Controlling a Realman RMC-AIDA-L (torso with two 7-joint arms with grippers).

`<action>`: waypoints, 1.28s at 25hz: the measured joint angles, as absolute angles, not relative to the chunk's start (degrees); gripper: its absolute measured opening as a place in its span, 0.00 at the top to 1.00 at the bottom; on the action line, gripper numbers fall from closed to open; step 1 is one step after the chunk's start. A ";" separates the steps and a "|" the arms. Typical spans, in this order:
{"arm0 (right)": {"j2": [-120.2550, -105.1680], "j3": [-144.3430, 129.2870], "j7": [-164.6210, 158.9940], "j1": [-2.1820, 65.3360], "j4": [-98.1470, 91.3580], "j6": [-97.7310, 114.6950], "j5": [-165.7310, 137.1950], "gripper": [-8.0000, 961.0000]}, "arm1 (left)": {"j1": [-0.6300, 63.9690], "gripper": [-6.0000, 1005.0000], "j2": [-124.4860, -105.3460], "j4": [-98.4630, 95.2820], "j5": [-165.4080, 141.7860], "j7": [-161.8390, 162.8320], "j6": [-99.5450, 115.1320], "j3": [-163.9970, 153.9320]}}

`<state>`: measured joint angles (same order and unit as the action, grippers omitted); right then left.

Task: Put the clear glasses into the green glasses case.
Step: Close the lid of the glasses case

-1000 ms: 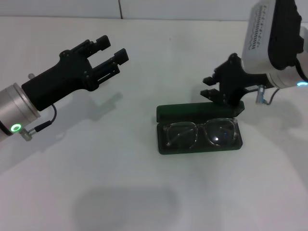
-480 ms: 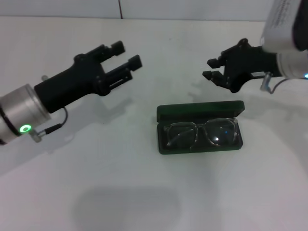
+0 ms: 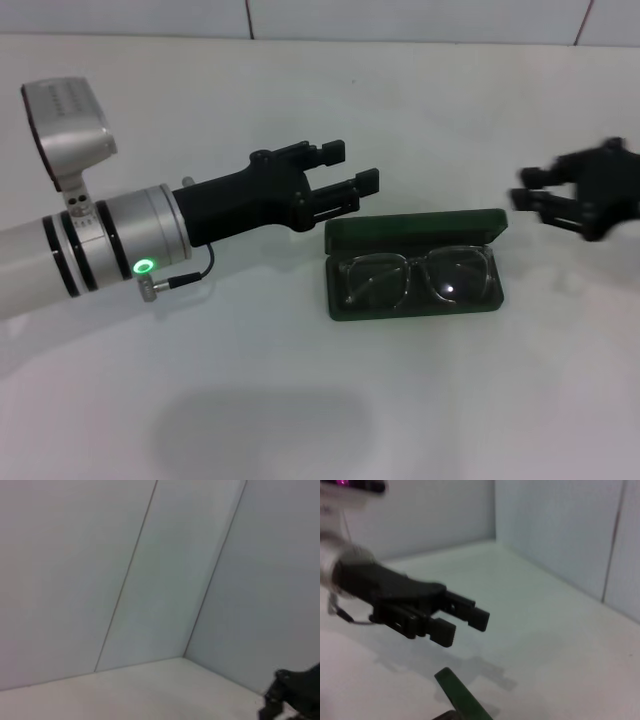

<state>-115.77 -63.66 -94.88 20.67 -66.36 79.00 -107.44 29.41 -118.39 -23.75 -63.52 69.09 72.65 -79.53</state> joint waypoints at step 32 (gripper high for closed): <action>-115.51 -57.97 -81.62 24.62 -39.37 79.76 -112.99 0.76 | 33.97 0.33 -120.15 -21.56 -63.81 69.26 60.56 -81.62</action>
<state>-115.51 -57.97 -81.62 24.62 -39.37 79.76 -112.99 33.97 -120.15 -21.56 -63.81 69.26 60.56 -81.62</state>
